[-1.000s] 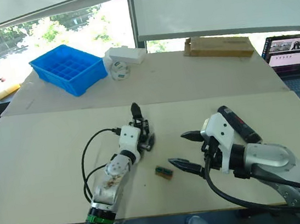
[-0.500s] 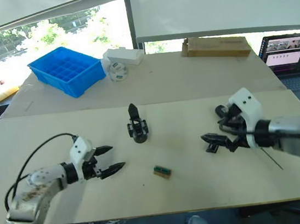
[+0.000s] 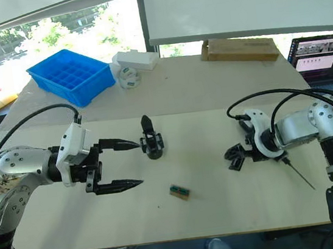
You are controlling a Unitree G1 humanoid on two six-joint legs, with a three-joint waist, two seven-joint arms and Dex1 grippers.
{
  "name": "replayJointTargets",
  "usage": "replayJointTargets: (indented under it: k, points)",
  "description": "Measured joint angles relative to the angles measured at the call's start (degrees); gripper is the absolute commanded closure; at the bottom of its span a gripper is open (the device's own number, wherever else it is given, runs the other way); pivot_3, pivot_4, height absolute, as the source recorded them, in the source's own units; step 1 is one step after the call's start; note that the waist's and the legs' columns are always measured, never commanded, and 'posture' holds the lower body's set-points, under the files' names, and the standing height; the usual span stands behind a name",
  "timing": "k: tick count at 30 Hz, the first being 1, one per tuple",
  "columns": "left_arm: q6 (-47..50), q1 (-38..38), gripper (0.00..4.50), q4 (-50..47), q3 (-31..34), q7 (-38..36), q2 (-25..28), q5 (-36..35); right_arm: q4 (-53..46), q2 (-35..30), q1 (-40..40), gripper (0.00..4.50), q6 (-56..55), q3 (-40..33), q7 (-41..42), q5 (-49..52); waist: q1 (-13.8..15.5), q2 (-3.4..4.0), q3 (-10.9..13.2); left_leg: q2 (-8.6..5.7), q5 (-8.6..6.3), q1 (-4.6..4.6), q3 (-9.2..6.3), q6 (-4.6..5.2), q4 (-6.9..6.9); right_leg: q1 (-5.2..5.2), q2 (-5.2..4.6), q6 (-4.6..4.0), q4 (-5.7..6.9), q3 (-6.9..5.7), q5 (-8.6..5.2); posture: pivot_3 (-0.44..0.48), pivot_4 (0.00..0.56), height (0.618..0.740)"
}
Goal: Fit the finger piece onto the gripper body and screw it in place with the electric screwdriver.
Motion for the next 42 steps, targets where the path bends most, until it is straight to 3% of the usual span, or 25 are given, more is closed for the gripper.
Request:
replayJointTargets:
  k: [3,6,10,12,14,15,18,21,22,24,28,35,38,41,42]
  points:
    - [1.0,-1.7,0.02,-1.5,0.0,1.3,-0.6,-1.6,2.9,1.8,-0.2,0.0,-0.2,0.5,-6.1,4.1,-0.3,0.0,0.0,0.02,0.01,-0.01,0.0,0.0,0.0,0.0,0.02,0.0,0.01,0.01,0.0,0.0,0.15,0.738]
    - [1.5,-2.5,0.0,-1.9,0.0,2.5,-1.0,-2.5,4.0,2.1,0.0,0.83,-1.5,0.9,-11.5,8.2,-0.4,0.0,0.0,0.03,0.01,0.03,-0.01,0.0,0.01,0.03,0.05,0.0,0.01,0.02,0.0,0.0,0.15,0.738]
    - [1.4,-3.0,0.0,-1.9,-0.1,2.9,-1.0,-2.5,2.7,2.1,1.1,2.27,-3.5,1.6,-15.0,10.8,-0.4,0.0,0.0,0.05,0.01,0.04,0.01,0.0,0.01,0.03,0.1,0.01,0.01,0.07,0.0,0.0,0.15,0.738]
    - [1.2,-3.0,0.0,-1.9,-0.4,2.9,-1.0,-2.5,1.6,2.1,1.3,3.02,-3.1,2.1,-13.5,10.4,-0.4,0.0,0.0,0.07,0.01,0.05,0.02,-0.01,0.01,0.02,0.13,0.0,0.01,0.11,0.0,0.0,0.15,0.738]
    - [1.2,-3.3,0.0,-1.7,-0.6,2.8,-1.0,-2.4,-1.7,0.8,1.4,3.4,-1.7,3.3,-7.6,7.8,-0.4,0.02,0.0,0.08,0.01,0.03,0.03,-0.01,0.01,-0.02,0.14,0.01,0.02,0.16,0.0,0.0,0.15,0.738]
    - [1.2,-3.6,0.0,-1.6,-0.6,2.9,-1.0,-2.4,-3.7,-0.4,1.4,3.39,-0.9,4.0,-4.2,6.4,-0.4,0.05,0.0,0.08,0.01,0.01,0.03,-0.01,0.0,-0.07,0.14,0.01,0.02,0.18,0.0,0.0,0.15,0.738]
    - [1.2,-5.2,0.0,0.0,-0.7,4.9,-2.6,-2.1,-17.5,-9.1,1.1,3.39,-3.3,9.8,19.0,-7.5,0.1,0.21,0.0,0.08,0.01,-0.11,-0.02,0.0,0.05,-0.16,0.13,0.04,-0.03,0.32,-0.01,0.0,0.15,0.738]
    - [3.8,-6.3,0.0,3.6,-0.2,11.0,-6.6,-2.3,-29.7,-19.1,1.1,3.39,-22.5,18.2,50.4,-29.0,0.4,0.21,0.0,0.08,0.0,-0.17,-0.04,0.0,0.07,-0.23,0.16,0.32,-0.11,0.46,-0.09,0.0,0.15,0.738]
    - [5.5,-6.5,0.0,4.9,0.2,13.8,-8.6,-2.9,-31.1,-20.0,1.1,3.39,-29.1,18.9,57.9,-35.0,0.4,0.2,0.0,0.08,0.0,-0.17,-0.04,0.0,0.07,-0.23,0.17,0.42,-0.11,0.46,-0.13,0.0,0.15,0.738]
    - [9.4,-8.1,0.0,6.7,1.1,20.1,-13.6,-4.9,-31.4,-18.3,1.4,3.39,-37.2,18.0,64.1,-41.4,0.3,0.13,0.0,0.1,0.01,-0.18,-0.01,0.0,0.15,-0.22,0.15,0.2,-0.06,0.46,0.05,0.0,0.15,0.738]
    - [16.7,-10.3,0.0,8.5,2.8,31.3,-21.4,-8.8,-34.2,-12.2,5.3,3.39,-47.0,13.2,64.9,-49.9,0.5,0.12,0.0,0.11,0.02,-0.18,-0.02,-0.01,0.14,-0.24,0.14,0.12,0.03,0.41,0.1,0.0,0.15,0.738]
    - [21.8,-11.0,0.0,10.7,5.9,44.3,-31.5,-12.8,-43.2,2.0,8.2,3.39,-50.6,6.1,55.2,-57.2,0.9,0.12,0.0,0.09,0.02,-0.2,0.0,-0.02,0.17,-0.25,0.19,0.08,0.34,0.23,0.12,0.0,0.15,0.738]
    - [23.4,-12.0,0.91,12.4,10.1,48.9,-36.1,-18.6,-47.2,5.7,9.3,3.39,-50.6,5.6,52.6,-59.4,1.0,0.11,0.0,0.08,0.02,-0.21,-0.04,-0.02,0.19,-0.24,0.18,0.08,0.34,0.23,0.12,0.0,0.15,0.738]
    - [24.0,-12.2,2.3,12.7,11.8,50.9,-36.9,-22.1,-48.9,7.8,10.5,3.39,-50.5,5.6,51.6,-60.8,0.9,0.11,0.0,0.04,0.02,-0.19,0.01,-0.01,0.19,-0.24,0.19,0.08,0.37,0.23,0.12,0.0,0.15,0.738]
    - [24.2,-12.2,2.34,12.9,12.0,52.0,-36.9,-23.0,-49.5,8.3,10.8,3.39,-50.5,5.4,51.4,-61.6,0.8,0.11,0.0,0.04,0.02,-0.18,0.01,-0.01,0.19,-0.24,0.2,0.08,0.38,0.24,0.12,0.0,0.15,0.738]
